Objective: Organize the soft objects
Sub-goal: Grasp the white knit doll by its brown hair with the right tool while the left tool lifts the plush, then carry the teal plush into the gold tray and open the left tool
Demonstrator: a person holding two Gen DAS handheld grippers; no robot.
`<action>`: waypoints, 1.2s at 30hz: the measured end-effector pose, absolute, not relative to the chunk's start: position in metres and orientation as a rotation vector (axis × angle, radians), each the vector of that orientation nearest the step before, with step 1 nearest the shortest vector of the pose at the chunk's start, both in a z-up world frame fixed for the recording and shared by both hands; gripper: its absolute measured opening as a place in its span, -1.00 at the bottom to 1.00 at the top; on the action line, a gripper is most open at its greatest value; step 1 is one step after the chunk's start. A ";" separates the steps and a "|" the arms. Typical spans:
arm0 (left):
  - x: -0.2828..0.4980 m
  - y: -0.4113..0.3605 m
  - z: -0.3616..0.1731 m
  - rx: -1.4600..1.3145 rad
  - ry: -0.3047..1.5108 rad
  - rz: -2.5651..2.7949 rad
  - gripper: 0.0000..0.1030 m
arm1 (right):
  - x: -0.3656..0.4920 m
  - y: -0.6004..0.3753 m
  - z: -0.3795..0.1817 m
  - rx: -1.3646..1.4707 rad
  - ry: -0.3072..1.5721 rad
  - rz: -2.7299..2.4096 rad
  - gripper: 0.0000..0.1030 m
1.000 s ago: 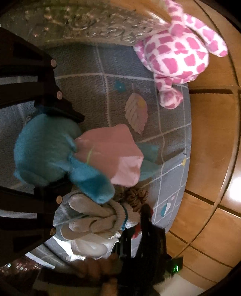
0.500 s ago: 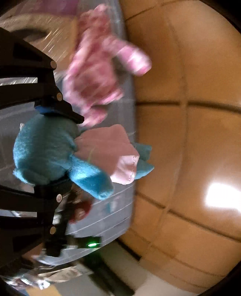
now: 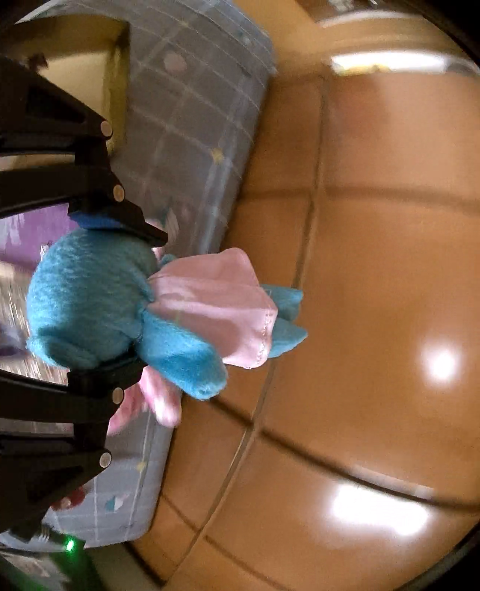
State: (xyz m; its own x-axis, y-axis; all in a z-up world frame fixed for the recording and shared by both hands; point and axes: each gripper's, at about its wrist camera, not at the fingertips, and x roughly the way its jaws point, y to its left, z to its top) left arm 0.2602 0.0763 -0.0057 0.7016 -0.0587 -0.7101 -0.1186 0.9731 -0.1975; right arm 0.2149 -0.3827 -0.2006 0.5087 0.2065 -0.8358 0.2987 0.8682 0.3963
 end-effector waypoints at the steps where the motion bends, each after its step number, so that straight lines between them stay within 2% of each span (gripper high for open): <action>1: 0.253 0.095 -0.009 -0.252 0.796 0.064 0.03 | 0.215 -0.381 -0.200 0.531 1.050 -0.064 -0.92; 7: 0.206 0.154 -0.026 -0.299 0.792 0.153 0.03 | 0.217 -0.371 -0.198 0.458 1.058 -0.086 -0.92; 24: 0.038 0.239 -0.096 -0.429 0.801 0.332 0.05 | 0.222 -0.327 -0.193 0.166 1.065 -0.201 -0.91; 28: 0.029 0.268 -0.101 -0.447 0.803 0.394 0.06 | 0.223 -0.318 -0.190 0.112 1.078 -0.241 -0.89; 36: 0.055 0.304 -0.118 -0.407 0.840 0.473 0.21 | 0.228 -0.308 -0.190 0.048 1.101 -0.298 -0.89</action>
